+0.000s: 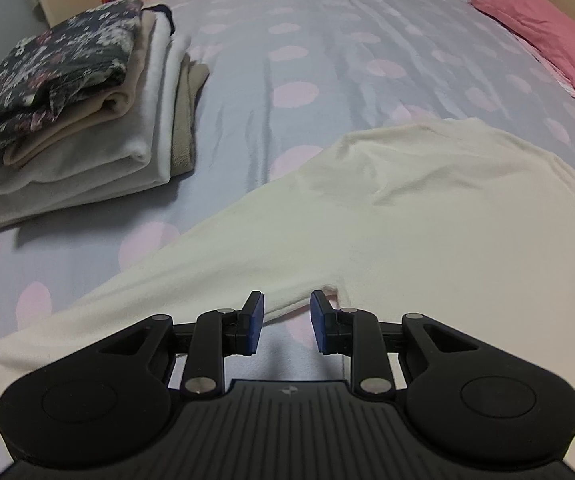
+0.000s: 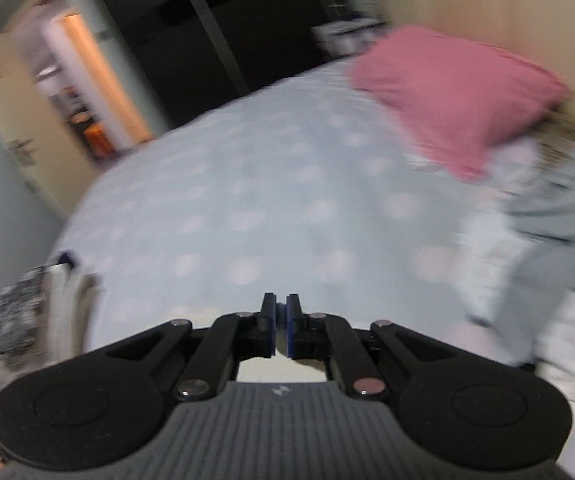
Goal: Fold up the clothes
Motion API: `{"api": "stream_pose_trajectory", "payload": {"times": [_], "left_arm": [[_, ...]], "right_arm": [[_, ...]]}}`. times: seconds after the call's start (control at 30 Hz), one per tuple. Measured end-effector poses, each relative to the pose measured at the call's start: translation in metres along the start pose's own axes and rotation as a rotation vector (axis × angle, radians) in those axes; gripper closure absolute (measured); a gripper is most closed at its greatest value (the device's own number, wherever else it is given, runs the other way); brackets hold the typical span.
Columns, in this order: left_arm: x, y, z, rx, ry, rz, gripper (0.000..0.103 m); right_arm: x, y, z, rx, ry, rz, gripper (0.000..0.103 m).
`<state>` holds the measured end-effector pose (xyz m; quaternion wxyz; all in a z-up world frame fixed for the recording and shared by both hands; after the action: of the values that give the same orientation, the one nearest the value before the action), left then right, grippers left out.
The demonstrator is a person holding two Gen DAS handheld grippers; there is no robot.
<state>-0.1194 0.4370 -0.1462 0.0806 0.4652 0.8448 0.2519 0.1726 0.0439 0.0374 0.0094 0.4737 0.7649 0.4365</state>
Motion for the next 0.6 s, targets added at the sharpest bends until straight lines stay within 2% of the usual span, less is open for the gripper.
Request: {"api": "stream_pose_trajectory", "payload": {"times": [0.13, 0.27, 0.43, 0.6], "left_arm": [[0.003, -0.001, -0.002, -0.003, -0.013, -0.006, 0.080], [0.010, -0.001, -0.002, -0.006, -0.027, -0.024, 0.080], [0.015, -0.003, 0.001, 0.001, -0.029, -0.028, 0.080], [0.015, -0.002, 0.005, -0.001, -0.048, -0.024, 0.080]], "right_arm": [[0.076, 0.006, 0.029, 0.017, 0.115, -0.059, 0.097], [0.135, -0.003, 0.063, 0.067, 0.196, -0.102, 0.097], [0.190, -0.046, 0.120, 0.183, 0.259, -0.161, 0.097], [0.212, -0.098, 0.179, 0.318, 0.277, -0.222, 0.097]]}}
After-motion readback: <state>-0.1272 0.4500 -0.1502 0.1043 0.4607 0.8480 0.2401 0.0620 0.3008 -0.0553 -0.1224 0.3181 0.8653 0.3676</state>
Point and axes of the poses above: each gripper's, at about its wrist camera, not at the fingertips, and z roughly the way its jaws point, x to its left, y to its top, the point moved 6 cm from there along z, roughly the way its jaws point, and after that the axes turned 1 degree about y, right-handed, at the moved point
